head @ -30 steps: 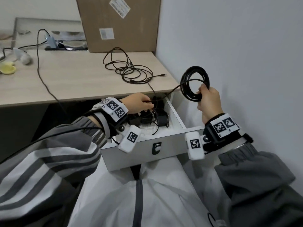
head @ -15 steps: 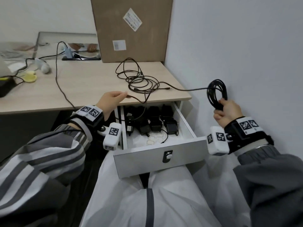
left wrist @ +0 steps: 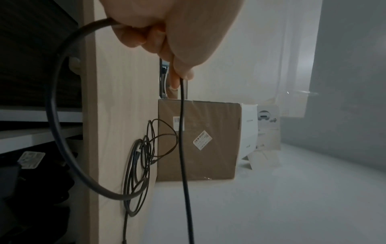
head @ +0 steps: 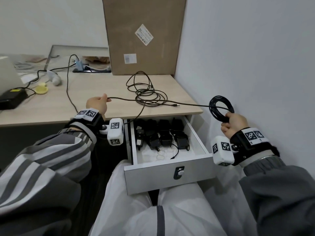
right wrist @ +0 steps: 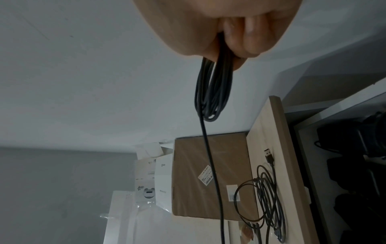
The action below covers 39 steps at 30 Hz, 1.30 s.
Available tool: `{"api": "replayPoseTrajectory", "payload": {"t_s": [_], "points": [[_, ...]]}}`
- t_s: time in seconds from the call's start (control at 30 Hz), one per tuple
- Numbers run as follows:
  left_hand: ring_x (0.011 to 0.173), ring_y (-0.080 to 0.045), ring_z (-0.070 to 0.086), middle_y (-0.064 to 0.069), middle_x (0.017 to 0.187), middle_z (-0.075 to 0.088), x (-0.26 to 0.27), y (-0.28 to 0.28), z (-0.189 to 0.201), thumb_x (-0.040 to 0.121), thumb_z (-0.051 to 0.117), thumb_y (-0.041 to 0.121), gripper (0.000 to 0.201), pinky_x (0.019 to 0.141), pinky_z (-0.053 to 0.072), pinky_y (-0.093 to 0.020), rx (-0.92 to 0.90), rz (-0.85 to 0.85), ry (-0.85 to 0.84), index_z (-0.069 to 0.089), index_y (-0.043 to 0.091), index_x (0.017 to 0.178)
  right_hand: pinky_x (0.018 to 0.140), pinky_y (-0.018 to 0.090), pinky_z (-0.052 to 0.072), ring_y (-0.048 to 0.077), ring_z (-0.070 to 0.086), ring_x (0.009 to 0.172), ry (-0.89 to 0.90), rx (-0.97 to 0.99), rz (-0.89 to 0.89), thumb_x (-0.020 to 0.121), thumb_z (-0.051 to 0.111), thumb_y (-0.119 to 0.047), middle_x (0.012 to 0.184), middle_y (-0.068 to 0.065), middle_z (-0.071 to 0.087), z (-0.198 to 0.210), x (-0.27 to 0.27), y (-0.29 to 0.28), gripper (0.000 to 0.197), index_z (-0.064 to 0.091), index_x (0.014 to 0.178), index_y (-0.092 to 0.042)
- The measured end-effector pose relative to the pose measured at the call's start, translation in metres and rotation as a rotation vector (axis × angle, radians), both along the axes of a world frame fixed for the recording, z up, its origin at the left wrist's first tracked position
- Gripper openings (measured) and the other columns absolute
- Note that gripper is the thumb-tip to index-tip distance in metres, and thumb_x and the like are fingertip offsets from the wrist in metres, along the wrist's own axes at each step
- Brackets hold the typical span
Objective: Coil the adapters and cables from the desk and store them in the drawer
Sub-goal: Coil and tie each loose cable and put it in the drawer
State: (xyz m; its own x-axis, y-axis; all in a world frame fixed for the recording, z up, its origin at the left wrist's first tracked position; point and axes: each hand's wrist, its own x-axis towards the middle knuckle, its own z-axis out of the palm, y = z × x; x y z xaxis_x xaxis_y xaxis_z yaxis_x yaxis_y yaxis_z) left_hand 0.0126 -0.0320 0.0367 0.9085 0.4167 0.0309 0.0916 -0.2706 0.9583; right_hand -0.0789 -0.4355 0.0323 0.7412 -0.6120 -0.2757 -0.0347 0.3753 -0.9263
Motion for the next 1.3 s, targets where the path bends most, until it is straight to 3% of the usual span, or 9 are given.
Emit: {"api": "replayPoseTrajectory", "payload": {"t_s": [0.2,0.4,0.53,0.67,0.8,0.93,1.07,1.2,1.3], "points": [[0.047,-0.023,0.031,0.006,0.031,0.035,0.000,-0.003,-0.003,0.097,0.045,0.035,0.035,0.052,0.029,-0.030,-0.002,-0.026,0.022,0.073,0.013,0.101,0.033,0.011,0.009,0.006,0.016,0.027,0.013,-0.066,0.023,0.091,0.037,-0.006,0.064,0.001,0.029,-0.001,-0.006,0.007,0.025,0.037,0.068,-0.017],[0.105,-0.030,0.058,-0.012,0.112,0.064,-0.005,-0.019,0.013,0.094,0.051,0.029,0.035,0.089,0.045,-0.033,0.039,-0.067,-0.033,0.066,0.006,0.115,0.031,0.012,0.011,0.004,0.017,0.027,0.026,-0.179,0.018,0.095,0.040,-0.012,0.063,0.000,0.029,0.002,-0.010,0.012,0.026,0.038,0.069,-0.016],[0.104,-0.019,0.058,-0.004,0.115,0.066,-0.021,-0.050,0.036,0.091,0.053,0.022,0.027,0.092,0.045,-0.030,0.079,-0.143,-0.204,0.068,0.014,0.113,0.031,0.012,0.012,0.004,0.019,0.026,0.001,-0.256,0.046,0.095,0.039,-0.012,0.063,0.000,0.032,0.005,-0.012,0.020,0.026,0.038,0.069,-0.016],[0.095,-0.015,0.059,-0.006,0.110,0.067,-0.052,-0.099,0.059,0.091,0.056,0.021,0.021,0.086,0.045,-0.028,0.119,-0.461,-0.294,0.067,0.021,0.109,0.030,0.014,0.018,0.010,0.029,0.041,-0.003,-0.405,0.101,0.096,0.039,-0.017,0.065,0.001,0.038,0.012,-0.013,0.032,0.025,0.042,0.071,-0.015],[0.121,-0.007,0.050,0.006,0.130,0.057,-0.071,-0.135,0.067,0.089,0.062,0.026,0.030,0.105,0.037,-0.026,0.315,-0.753,-0.295,0.064,0.024,0.119,0.037,0.021,0.025,0.014,0.031,0.049,0.006,-0.547,0.165,0.095,0.039,-0.019,0.070,0.002,0.046,0.020,-0.018,0.042,0.023,0.045,0.073,-0.015],[0.129,-0.008,0.043,0.008,0.139,0.050,-0.073,-0.151,0.063,0.088,0.065,0.035,0.051,0.102,0.029,-0.018,0.570,-0.857,-0.286,0.051,0.021,0.135,0.046,0.026,0.026,0.015,0.034,0.052,-0.004,-0.636,0.233,0.096,0.041,-0.023,0.078,0.006,0.048,0.024,-0.021,0.046,0.021,0.047,0.077,-0.016],[0.109,-0.013,0.057,0.003,0.112,0.064,-0.069,-0.156,0.052,0.090,0.061,0.040,0.036,0.102,0.039,-0.030,0.657,-0.916,-0.240,0.062,0.017,0.117,0.050,0.026,0.027,0.013,0.036,0.056,-0.013,-0.692,0.318,0.096,0.041,-0.027,0.077,0.001,0.050,0.023,-0.023,0.051,0.022,0.048,0.078,-0.018],[0.059,-0.008,0.047,-0.004,0.069,0.055,-0.066,-0.156,0.052,0.096,0.051,0.039,0.035,0.068,0.031,-0.024,0.711,-0.884,-0.301,0.068,0.012,0.081,0.054,0.024,0.026,0.010,0.037,0.055,-0.055,-0.771,0.341,0.098,0.041,-0.026,0.068,-0.002,0.048,0.023,-0.025,0.056,0.029,0.048,0.071,-0.017],[0.055,-0.008,0.045,0.001,0.059,0.051,-0.062,-0.153,0.058,0.096,0.052,0.039,0.039,0.056,0.030,-0.029,0.710,-0.740,-0.385,0.064,0.013,0.069,0.054,0.025,0.028,0.011,0.039,0.057,-0.055,-0.874,0.392,0.099,0.042,-0.023,0.065,-0.003,0.045,0.020,-0.032,0.065,0.030,0.046,0.070,-0.017]]}}
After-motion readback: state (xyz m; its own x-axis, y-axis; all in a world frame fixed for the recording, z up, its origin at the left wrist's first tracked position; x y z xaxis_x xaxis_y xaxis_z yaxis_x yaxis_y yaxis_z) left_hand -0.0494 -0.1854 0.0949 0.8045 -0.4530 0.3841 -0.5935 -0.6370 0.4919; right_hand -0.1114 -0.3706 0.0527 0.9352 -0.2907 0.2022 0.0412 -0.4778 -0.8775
